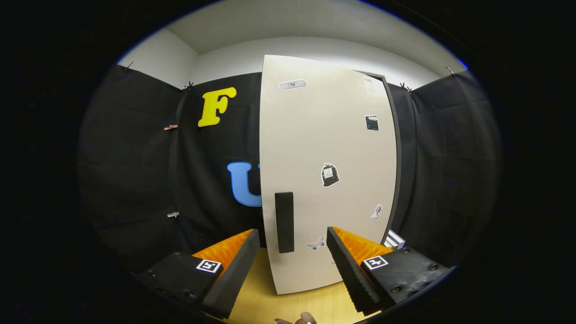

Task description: Open the shoe cabinet door, grab the shoes and put them into the shoe cabinet, then close the shoe cabinet door.

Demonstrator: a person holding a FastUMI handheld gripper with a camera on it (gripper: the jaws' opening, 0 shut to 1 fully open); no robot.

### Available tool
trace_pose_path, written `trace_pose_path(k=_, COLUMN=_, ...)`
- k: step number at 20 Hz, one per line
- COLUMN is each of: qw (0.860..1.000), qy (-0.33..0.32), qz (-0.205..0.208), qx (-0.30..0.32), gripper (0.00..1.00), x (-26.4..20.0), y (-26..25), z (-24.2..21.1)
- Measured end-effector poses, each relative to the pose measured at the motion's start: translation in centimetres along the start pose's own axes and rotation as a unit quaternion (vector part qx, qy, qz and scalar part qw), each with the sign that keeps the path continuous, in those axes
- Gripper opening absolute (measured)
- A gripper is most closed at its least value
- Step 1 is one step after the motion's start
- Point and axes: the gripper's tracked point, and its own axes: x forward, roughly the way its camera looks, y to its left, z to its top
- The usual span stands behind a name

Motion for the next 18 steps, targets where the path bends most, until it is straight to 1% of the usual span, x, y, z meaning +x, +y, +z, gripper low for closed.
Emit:
trace_pose_path(k=11, qw=1.0, qy=-0.014, qz=-0.007, qx=-0.006, gripper=0.98, x=-2.2, y=-1.2, z=0.5)
trace_pose_path(k=18, qw=1.0, qy=-0.009, qz=-0.009, qx=-0.008, gripper=0.98, x=-2.6, y=-1.8, z=0.2)
